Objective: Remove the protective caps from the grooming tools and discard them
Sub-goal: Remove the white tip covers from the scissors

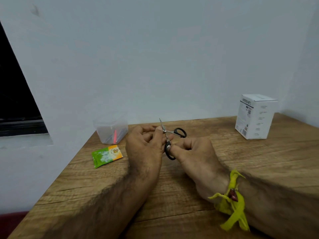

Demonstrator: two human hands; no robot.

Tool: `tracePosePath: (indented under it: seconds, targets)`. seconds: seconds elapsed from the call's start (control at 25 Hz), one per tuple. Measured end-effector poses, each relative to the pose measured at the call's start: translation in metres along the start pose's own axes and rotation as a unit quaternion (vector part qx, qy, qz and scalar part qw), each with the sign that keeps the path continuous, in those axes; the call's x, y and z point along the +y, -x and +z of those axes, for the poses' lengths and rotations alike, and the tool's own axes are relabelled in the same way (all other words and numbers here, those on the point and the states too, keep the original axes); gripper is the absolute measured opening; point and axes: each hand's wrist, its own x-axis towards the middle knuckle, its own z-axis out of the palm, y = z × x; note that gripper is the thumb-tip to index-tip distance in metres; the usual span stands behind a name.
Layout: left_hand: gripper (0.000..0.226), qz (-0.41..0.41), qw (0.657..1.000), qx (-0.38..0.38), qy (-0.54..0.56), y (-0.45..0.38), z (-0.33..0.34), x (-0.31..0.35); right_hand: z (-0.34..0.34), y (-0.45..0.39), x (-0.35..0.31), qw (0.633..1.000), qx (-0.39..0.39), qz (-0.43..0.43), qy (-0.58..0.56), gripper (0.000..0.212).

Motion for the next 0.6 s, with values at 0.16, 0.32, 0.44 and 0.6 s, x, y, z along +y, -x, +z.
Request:
tracePosePath:
  seconds: [0.16,0.32,0.44,0.6]
  targets:
    - [0.008,-0.011,1.0,0.011,0.001,-0.003,-0.001,0.002,-0.007,0.001,-0.005,0.996,-0.057,-0.042,0.049,0.02]
    - [0.005,-0.017,0.999,0.035,0.014,-0.01,-0.007,0.005,-0.019,0.003,-0.008,0.98,-0.042,-0.151,0.12,0.013]
    - [0.005,-0.026,0.998,0.051,0.035,-0.008,-0.005,0.005,-0.01,0.01,-0.005,0.95,-0.063,-0.219,0.212,0.005]
    - [0.004,-0.03,0.997,0.056,0.032,-0.006,-0.001,0.003,-0.005,-0.003,0.008,0.921,-0.064,-0.283,0.26,0.005]
